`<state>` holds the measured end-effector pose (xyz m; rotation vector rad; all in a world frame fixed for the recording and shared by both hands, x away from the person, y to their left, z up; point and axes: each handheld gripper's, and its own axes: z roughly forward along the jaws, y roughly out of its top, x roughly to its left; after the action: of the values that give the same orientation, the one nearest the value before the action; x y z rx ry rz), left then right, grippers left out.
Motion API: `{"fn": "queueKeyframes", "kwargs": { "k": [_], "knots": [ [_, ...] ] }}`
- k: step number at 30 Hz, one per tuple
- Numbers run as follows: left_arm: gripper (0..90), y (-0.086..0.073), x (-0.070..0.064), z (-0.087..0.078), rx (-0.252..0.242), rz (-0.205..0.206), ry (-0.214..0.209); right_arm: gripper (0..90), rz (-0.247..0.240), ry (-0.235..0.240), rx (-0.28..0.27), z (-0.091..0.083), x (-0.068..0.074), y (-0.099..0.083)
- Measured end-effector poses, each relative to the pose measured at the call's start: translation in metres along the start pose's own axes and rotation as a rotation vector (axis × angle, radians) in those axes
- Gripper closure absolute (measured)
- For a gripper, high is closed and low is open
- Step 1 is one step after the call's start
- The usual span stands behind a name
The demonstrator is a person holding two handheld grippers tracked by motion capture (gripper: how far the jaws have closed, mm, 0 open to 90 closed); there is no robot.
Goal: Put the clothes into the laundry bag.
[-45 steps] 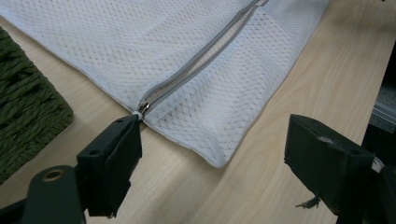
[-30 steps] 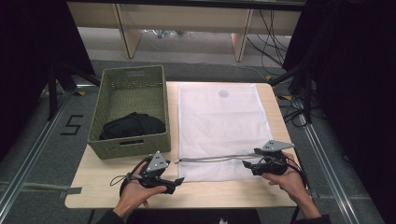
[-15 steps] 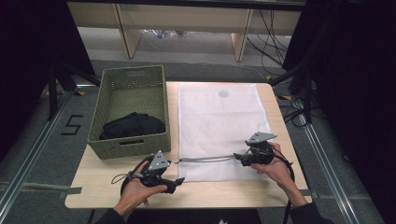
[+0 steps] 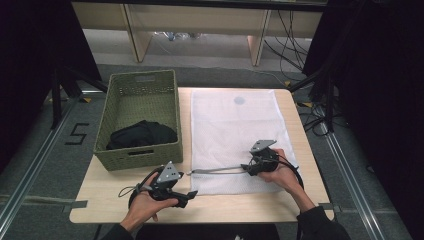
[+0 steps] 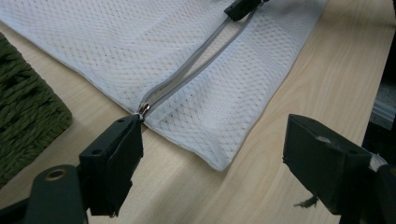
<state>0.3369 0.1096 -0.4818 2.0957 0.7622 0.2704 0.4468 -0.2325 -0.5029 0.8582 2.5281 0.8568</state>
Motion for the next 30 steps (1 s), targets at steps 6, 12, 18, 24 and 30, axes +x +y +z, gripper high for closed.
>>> {"fn": "queueKeyframes", "kwargs": {
  "k": [6,12,18,24,30],
  "knots": [
    [20.6,-0.001,0.002,0.001,0.009,0.012,0.012,54.4,-0.030,-0.058,0.037,-0.004,-0.010,0.001],
    [20.7,-0.001,0.002,0.001,0.008,0.015,0.013,62.7,-0.017,-0.029,0.037,0.000,-0.015,0.008],
    [20.9,0.000,0.001,0.000,0.003,0.017,0.006,69.2,-0.037,-0.018,0.054,0.006,-0.013,0.017],
    [21.4,0.000,0.001,-0.001,0.000,0.017,-0.002,76.7,-0.067,-0.032,0.043,0.009,-0.012,0.019],
    [22.3,0.000,0.001,-0.001,-0.005,0.018,0.014,83.6,-0.046,-0.040,0.057,0.010,-0.011,0.020]
  ]
}}
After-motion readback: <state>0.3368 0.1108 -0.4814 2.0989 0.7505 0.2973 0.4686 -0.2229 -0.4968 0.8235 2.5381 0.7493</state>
